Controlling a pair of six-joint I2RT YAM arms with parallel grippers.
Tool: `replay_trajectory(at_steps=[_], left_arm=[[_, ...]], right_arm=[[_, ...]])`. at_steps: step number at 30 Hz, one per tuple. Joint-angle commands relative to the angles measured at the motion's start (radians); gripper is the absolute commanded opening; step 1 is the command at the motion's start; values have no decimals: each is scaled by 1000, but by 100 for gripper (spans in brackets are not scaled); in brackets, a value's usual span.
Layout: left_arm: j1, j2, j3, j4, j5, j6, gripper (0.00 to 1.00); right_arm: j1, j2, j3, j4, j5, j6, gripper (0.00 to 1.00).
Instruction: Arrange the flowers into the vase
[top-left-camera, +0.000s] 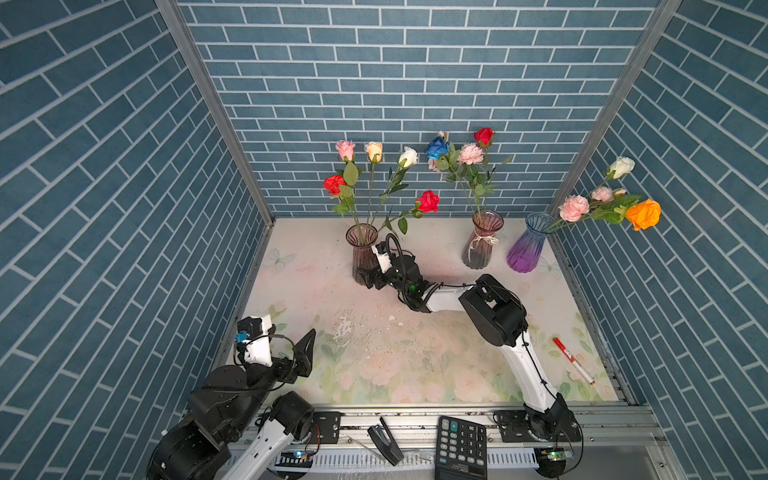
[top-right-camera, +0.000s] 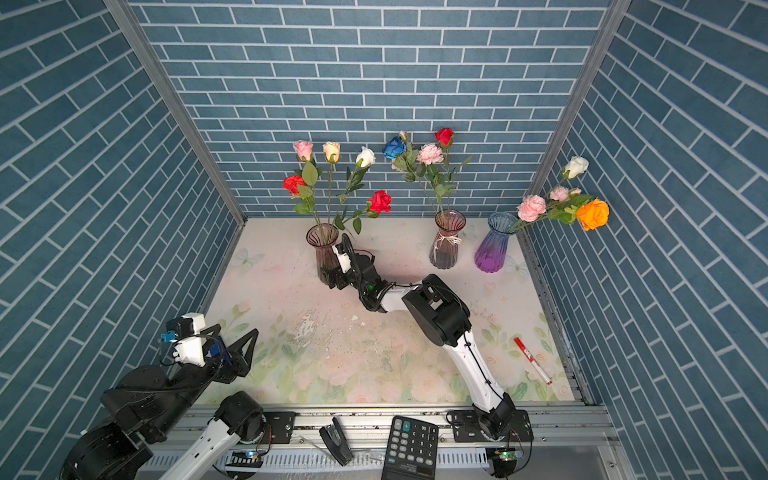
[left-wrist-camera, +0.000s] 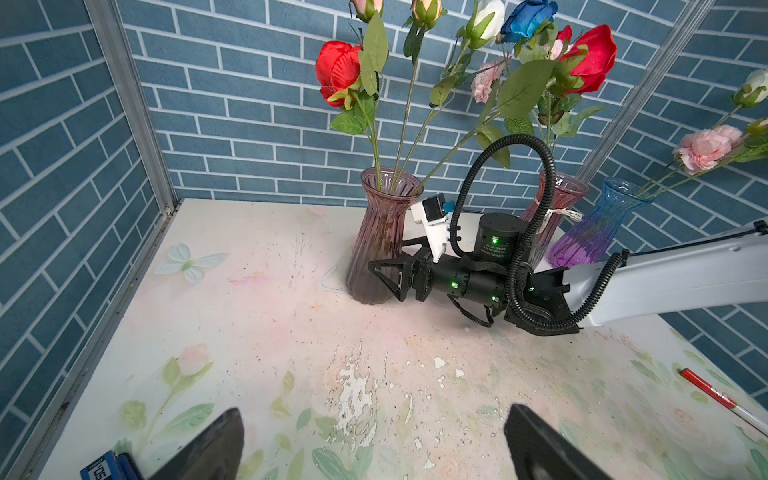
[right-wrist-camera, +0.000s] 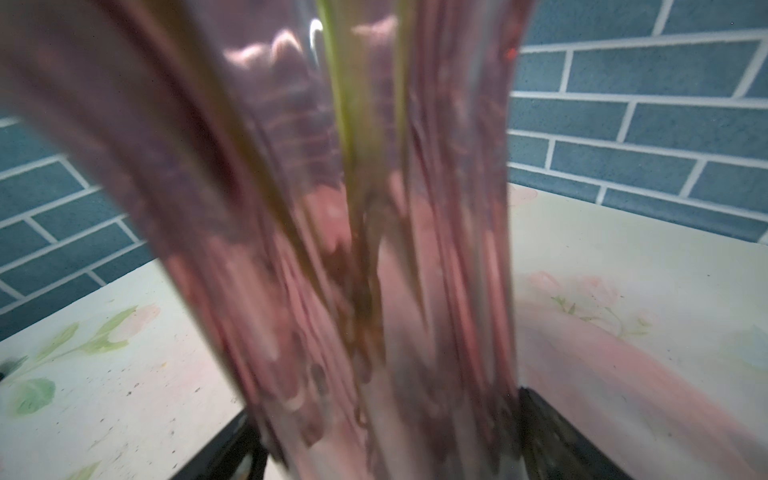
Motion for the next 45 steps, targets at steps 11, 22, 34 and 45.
replay_trajectory(at_steps=[11, 22, 34, 45], left_arm=[[4, -5, -9, 2, -9, 9, 100], [4, -4, -10, 2, -11, 6, 100], [4, 26, -24, 0, -34, 4, 100], [5, 141, -81, 14, -35, -18, 100]], right_arm=[[-6, 33, -55, -124, -3, -3, 94], [-4, -80, -186, -63, 8, -28, 98], [-10, -514, -612, 61, 49, -180, 98], [-206, -1288, -1005, -248, 436, -388, 98]])
